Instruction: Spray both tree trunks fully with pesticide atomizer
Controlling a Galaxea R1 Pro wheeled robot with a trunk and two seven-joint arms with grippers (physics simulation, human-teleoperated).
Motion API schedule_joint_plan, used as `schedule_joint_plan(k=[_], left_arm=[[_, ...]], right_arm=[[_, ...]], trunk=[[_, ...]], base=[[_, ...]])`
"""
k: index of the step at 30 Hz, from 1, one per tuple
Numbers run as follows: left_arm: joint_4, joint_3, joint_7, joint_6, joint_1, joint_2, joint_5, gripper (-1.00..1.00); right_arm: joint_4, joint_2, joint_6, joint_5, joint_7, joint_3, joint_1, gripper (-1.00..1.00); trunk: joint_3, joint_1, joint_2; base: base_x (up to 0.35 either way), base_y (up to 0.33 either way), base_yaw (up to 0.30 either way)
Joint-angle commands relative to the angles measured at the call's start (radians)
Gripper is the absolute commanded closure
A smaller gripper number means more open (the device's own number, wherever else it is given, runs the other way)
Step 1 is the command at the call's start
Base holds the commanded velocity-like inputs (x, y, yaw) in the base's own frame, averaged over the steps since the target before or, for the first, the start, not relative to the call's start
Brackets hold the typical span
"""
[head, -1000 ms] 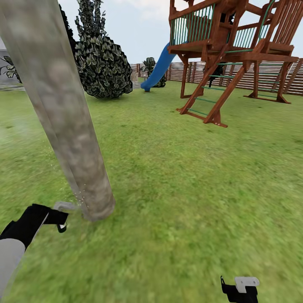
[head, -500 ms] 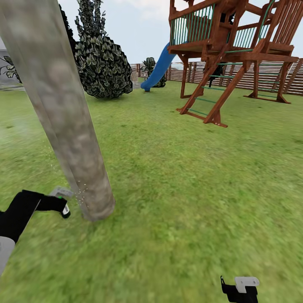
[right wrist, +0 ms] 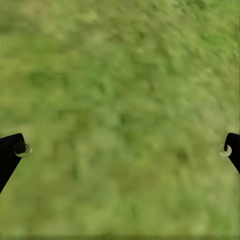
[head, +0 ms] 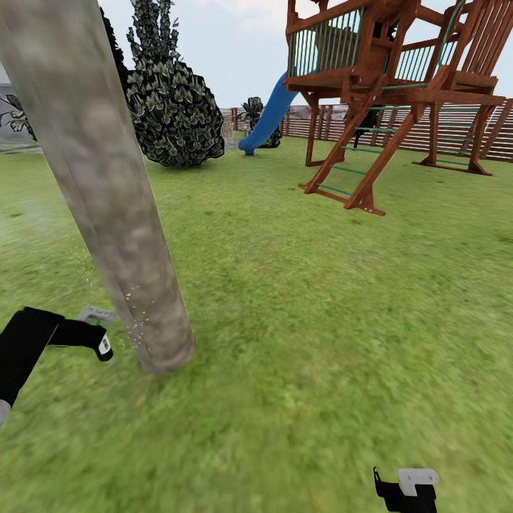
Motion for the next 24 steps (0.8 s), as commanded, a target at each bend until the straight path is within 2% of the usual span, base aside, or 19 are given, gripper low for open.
schedule_joint_plan(k=[1,3,4,6,8,9,13,19,21,24], left_arm=[[-0.015,0.001,-0.029,0.029,-0.007,0.004,-0.014,1.00],[-0.033,0.004,-0.064,0.057,-0.031,0.017,-0.018,1.00],[-0.034,0.005,-0.072,0.063,-0.040,0.040,-0.019,1.00],[-0.034,0.006,-0.078,0.066,-0.045,0.068,-0.019,1.00],[-0.051,0.004,-0.084,0.069,-0.049,0.072,-0.015,1.00],[-0.137,-0.001,-0.112,0.119,-0.073,0.068,-0.014,1.00],[-0.146,-0.002,-0.131,0.144,-0.084,0.078,-0.019,1.00],[-0.073,0.000,-0.134,0.133,-0.060,0.085,-0.151,1.00],[-0.069,0.000,-0.134,0.132,-0.030,0.082,-0.158,1.00],[-0.069,0.001,-0.134,0.132,-0.018,0.081,-0.156,1.00]], right_arm=[[0.002,0.000,-0.003,0.011,-0.008,-0.003,-0.001,-1.00],[0.002,0.000,-0.003,0.012,-0.008,-0.003,-0.001,-1.00],[0.002,0.000,-0.003,0.011,-0.008,-0.003,-0.001,-1.00],[0.002,0.000,-0.003,0.011,-0.008,-0.003,-0.001,-1.00],[0.002,0.000,-0.003,0.011,-0.008,-0.003,-0.001,-1.00],[0.002,0.000,-0.003,0.010,-0.008,-0.003,-0.001,-1.00],[0.002,0.000,-0.003,0.011,-0.008,-0.003,-0.001,-1.00],[0.002,0.000,-0.003,0.010,-0.008,-0.003,-0.001,-1.00],[0.002,0.000,-0.003,0.010,-0.008,-0.003,-0.001,-1.00],[0.002,0.000,-0.003,0.010,-0.008,-0.003,-0.001,-1.00]], trunk=[[-0.001,0.000,0.000],[-0.001,0.000,0.000],[-0.001,0.000,0.000],[-0.001,0.000,0.000],[-0.001,0.000,0.000],[-0.001,0.000,0.000],[-0.001,0.000,0.000],[-0.001,0.000,0.000],[-0.001,0.000,0.000],[-0.001,0.000,0.000]], base=[[0.000,0.000,0.000],[0.000,0.000,0.000],[0.000,0.000,0.000],[0.000,0.000,0.000],[0.000,0.000,0.000],[0.000,0.000,0.000],[0.000,0.000,0.000],[0.000,0.000,0.000],[0.152,0.085,0.000],[0.234,0.211,0.000]])
